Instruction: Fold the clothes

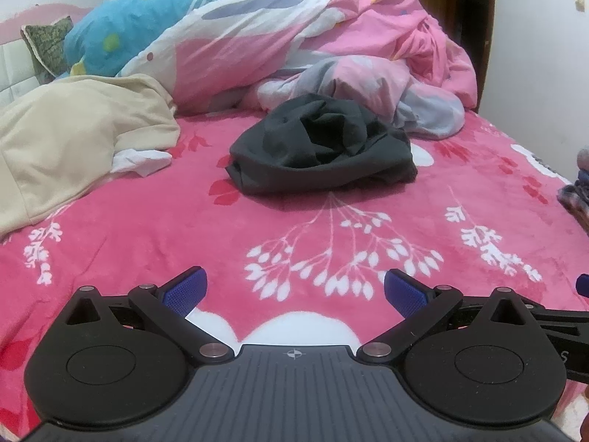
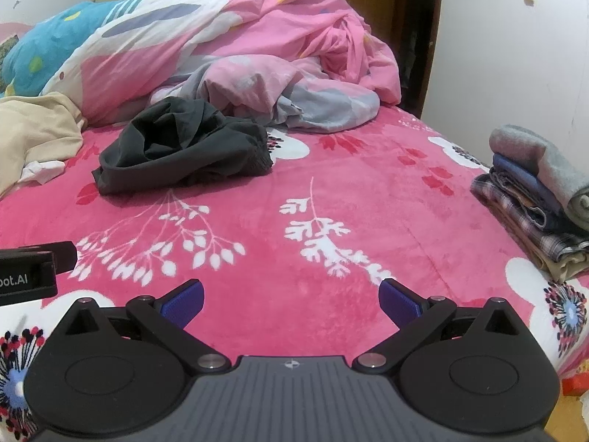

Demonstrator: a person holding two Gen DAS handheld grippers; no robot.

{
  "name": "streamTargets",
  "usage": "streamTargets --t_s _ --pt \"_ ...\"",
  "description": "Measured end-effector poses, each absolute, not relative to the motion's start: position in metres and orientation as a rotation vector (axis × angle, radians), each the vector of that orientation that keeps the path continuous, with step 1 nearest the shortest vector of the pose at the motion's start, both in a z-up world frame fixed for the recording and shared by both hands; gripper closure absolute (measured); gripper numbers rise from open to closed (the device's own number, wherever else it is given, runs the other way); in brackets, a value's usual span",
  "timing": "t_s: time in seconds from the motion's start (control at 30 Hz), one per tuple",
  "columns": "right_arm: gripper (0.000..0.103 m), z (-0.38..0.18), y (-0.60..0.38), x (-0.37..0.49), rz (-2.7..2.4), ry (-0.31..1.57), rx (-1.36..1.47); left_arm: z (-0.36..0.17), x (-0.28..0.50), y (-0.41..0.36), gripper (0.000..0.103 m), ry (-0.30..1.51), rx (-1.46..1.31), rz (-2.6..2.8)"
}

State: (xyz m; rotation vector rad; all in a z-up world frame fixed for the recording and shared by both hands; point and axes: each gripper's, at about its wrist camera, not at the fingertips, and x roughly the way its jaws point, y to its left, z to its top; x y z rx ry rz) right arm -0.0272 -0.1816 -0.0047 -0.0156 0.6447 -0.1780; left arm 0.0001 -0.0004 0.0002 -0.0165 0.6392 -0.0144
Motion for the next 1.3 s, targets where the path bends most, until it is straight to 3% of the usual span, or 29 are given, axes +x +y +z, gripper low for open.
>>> streamTargets --t_s 0.47,1.3 --pt "0.0 -0.004 -0.181 -0.027 -0.184 0.64 -0.016 -0.006 0.0 0.003 0.0 0.604 0.066 -0.049" --pt "0.0 -0.003 -0.178 -0.028 -0.183 0.632 -0.019 -0.004 0.002 0.011 0.0 0.674 -0.019 -0.024"
